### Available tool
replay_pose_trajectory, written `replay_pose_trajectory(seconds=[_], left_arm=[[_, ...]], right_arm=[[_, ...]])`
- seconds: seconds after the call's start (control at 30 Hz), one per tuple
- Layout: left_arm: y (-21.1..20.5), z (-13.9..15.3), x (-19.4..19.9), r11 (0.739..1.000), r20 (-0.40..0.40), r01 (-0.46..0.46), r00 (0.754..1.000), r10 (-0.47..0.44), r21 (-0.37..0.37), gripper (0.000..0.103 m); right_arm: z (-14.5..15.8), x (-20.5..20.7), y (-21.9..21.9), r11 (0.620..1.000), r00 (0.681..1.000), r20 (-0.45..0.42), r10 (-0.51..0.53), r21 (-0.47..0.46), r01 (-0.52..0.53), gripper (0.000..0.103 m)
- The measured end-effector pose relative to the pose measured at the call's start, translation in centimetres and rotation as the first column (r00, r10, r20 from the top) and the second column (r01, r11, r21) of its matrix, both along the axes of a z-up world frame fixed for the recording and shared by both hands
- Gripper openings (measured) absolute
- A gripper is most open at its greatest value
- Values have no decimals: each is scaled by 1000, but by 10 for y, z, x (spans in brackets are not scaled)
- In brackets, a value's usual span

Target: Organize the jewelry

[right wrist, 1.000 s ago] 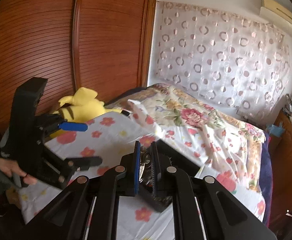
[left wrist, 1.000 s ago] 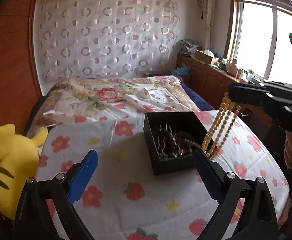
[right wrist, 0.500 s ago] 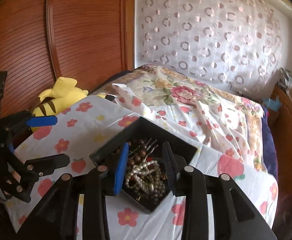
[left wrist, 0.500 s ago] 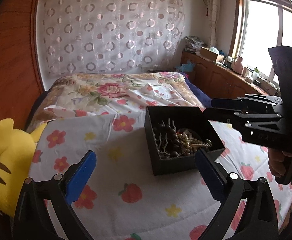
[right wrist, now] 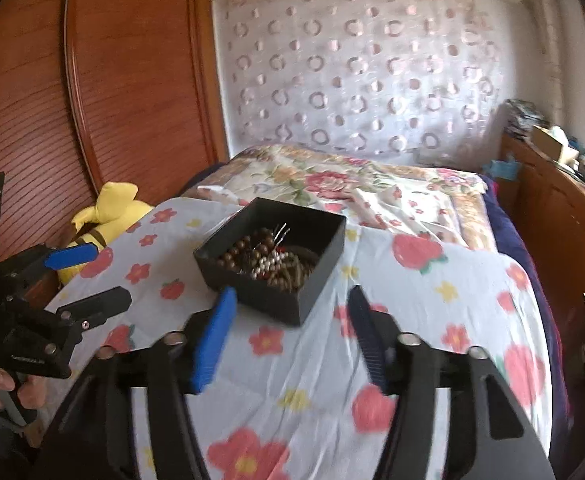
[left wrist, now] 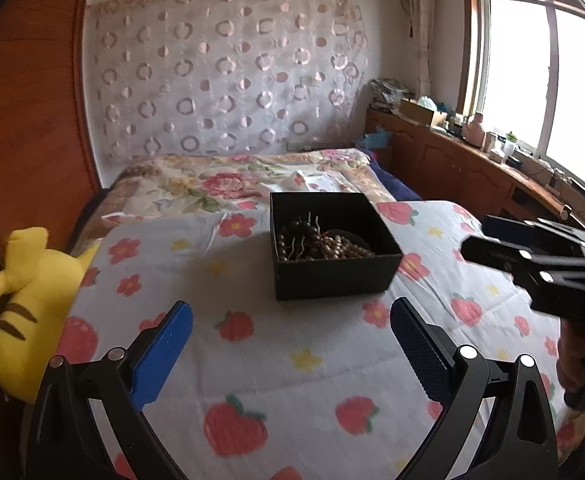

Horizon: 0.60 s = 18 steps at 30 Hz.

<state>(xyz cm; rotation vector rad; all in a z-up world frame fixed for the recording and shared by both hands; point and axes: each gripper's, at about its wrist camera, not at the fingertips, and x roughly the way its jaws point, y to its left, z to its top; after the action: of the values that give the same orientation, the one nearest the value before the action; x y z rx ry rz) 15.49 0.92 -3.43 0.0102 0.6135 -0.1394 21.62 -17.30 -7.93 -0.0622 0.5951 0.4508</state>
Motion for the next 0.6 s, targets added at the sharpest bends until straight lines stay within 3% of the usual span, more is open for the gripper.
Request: replay_pose_trajectory(seconds=[0.23,0.6], left_arm=[[-11,10,-54,999,52,-42,998,41,5,95],[-17,26,-109,998,117,-64,991,61,18,95]], right_arm=[[4,-68,-19,993,991,75,-108,53,105,97],[11,-118,-35,983,976,126,-178,79,169,101]])
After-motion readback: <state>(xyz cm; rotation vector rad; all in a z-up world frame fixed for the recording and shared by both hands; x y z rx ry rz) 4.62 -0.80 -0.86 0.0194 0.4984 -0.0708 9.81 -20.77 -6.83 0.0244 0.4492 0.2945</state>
